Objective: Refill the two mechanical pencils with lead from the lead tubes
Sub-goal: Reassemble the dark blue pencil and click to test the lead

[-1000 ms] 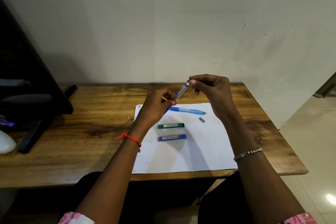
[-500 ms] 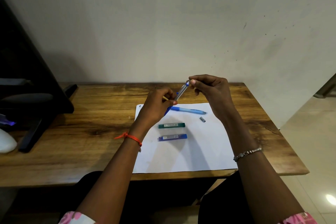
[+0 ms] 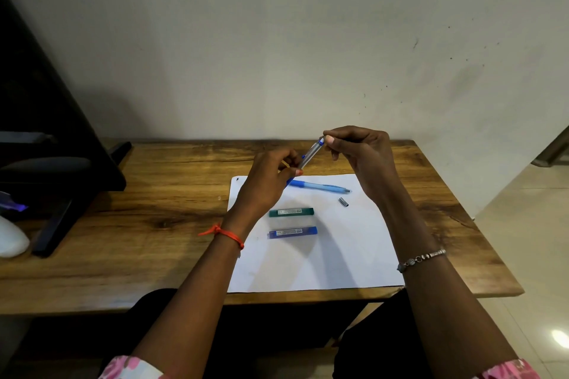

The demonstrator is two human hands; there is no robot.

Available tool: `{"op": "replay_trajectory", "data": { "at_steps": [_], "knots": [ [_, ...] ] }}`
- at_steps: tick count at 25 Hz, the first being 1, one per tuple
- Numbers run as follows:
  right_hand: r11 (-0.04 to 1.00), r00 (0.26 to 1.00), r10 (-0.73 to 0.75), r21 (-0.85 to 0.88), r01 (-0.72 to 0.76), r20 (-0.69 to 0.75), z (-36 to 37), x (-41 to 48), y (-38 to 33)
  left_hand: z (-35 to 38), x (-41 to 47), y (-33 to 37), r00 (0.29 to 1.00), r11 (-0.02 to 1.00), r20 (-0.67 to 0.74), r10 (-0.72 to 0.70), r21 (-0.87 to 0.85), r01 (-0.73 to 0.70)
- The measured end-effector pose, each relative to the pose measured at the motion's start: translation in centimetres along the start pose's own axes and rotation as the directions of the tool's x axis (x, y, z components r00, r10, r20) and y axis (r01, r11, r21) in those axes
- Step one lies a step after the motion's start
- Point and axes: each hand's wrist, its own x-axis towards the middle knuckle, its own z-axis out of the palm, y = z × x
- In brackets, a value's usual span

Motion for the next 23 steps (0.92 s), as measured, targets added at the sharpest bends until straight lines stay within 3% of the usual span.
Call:
{"op": "replay_trajectory", "data": {
  "at_steps": [5, 8, 10, 12, 14, 15, 17, 19, 23],
  "knots": [
    [0.997, 1.000, -0.008, -0.080, 0.010, 0.025, -0.1, 0.1, 0.0, 0.1, 0.0, -0.2, 1.000, 1.000, -0.006, 0.008, 0.020, -0.008],
    [1.000, 0.999, 0.000, -0.018, 0.001, 0.043, -0.3, 0.1, -0.2, 0.0, 0.1, 0.1, 1.000, 1.000, -0.012, 0.012, -0.006, -0.012],
    [0.997, 0.998, 0.054, 0.046, -0.056, 0.046, -1.0, 0.2, -0.3, 0.0, 0.1, 0.4, 1.000, 1.000, -0.020, 0.020, -0.014, -0.020],
    [0.987, 0.988, 0.153, -0.053, -0.153, 0.003, -2.1, 0.2, -0.2, 0.0, 0.2, 0.5, 1.000, 1.000, -0.020, 0.016, -0.023, -0.016],
    [0.872, 0.955, 0.293, -0.394, -0.290, -0.054, -3.0, 0.3, 0.6, 0.0, 0.2, 0.3, 1.000, 0.999, -0.024, 0.003, -0.034, -0.003],
    [0.738, 0.916, 0.387, -0.560, -0.375, -0.104, -3.2, 0.3, 1.0, -0.1, 0.3, 0.2, 1.000, 0.999, -0.028, -0.003, -0.036, 0.002],
    [0.479, 0.826, 0.516, -0.722, -0.499, -0.229, -3.2, 0.3, 1.8, 0.0, 0.4, 0.0, 0.999, 0.999, -0.034, -0.009, -0.040, 0.008],
    [0.394, 0.799, 0.544, -0.763, -0.513, -0.256, -3.0, 0.2, 2.2, 0.3, 0.5, -0.1, 0.999, 0.999, -0.030, -0.016, -0.050, 0.015],
    [0.341, 0.837, 0.491, -0.831, -0.439, -0.241, -1.6, 0.2, 3.2, 0.5, 0.6, -0.1, 1.000, 0.998, -0.019, -0.006, -0.057, 0.005]
  ]
}}
